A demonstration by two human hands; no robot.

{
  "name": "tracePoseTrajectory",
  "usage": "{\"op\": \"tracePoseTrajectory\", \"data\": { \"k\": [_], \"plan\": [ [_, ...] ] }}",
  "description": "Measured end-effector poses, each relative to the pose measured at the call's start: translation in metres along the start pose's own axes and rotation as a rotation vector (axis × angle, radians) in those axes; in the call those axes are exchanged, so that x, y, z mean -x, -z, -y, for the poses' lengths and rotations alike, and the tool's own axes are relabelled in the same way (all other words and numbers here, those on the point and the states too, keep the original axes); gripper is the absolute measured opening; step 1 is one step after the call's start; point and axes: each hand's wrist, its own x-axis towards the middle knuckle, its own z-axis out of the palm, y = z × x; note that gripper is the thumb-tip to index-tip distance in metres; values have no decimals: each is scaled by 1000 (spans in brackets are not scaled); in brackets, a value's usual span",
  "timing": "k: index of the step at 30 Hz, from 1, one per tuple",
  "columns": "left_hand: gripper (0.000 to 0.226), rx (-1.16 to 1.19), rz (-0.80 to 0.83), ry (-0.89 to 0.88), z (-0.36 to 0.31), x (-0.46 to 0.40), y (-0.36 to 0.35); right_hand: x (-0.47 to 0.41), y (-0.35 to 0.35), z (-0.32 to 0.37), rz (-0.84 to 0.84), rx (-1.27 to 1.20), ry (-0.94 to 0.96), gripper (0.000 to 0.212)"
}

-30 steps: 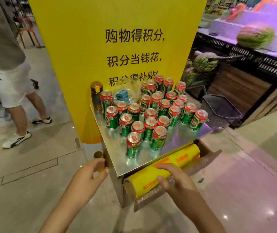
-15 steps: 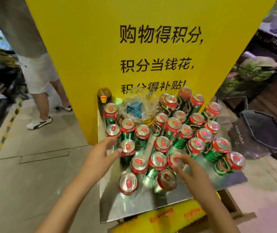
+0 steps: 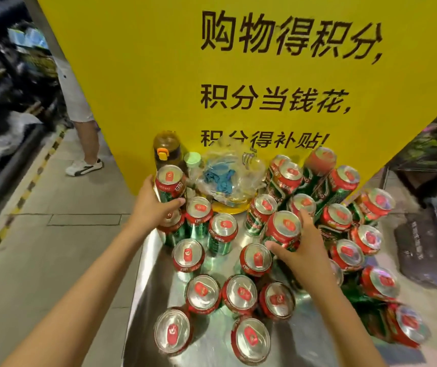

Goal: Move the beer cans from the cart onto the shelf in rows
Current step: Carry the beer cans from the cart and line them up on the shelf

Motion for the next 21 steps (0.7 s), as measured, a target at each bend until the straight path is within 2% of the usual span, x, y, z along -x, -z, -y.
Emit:
{"op": "tracePoseTrajectory", "data": {
  "k": [4,9,13,17,21],
  "plan": [
    [74,76,-32,-26,5,-9,-15,-6,-10,-10,27,-108,-20,80],
    [70,106,-104,-17,15,-17,-21,-7,-11,-14,-23,-120,17,69],
    [64,90,-116,21,17,-25,-17,-11,-9,-16,-44,-138,-22,57],
    [60,130,-151,-1,14,-21,-15,-12,-4,-13,-61,-161,-65,53],
    [58,218,-232,-64,-2,-15,-4,-18,10,-3,-57,-182,-59,59]
  ]
}}
